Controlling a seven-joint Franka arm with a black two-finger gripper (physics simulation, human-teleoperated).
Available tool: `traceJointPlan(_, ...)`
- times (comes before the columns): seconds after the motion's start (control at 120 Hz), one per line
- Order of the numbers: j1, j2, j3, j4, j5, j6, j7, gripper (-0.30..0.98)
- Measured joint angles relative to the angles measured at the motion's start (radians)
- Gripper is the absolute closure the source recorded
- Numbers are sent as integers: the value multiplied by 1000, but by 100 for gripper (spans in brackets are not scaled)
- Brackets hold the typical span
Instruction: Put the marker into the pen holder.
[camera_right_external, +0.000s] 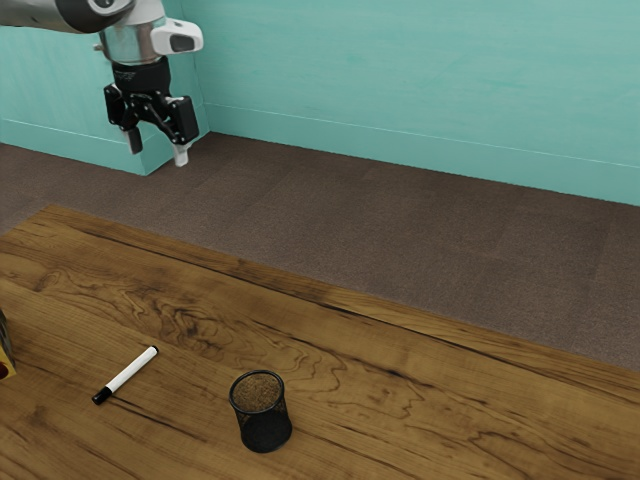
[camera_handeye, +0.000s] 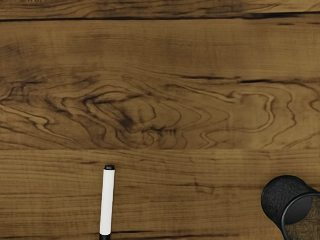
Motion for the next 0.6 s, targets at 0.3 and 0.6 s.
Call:
traceJointPlan(0.3,20,-8,-2,-7,6,-3,0,0)
traceJointPlan(0.6,1,-210,245,-867,121,332,16,0)
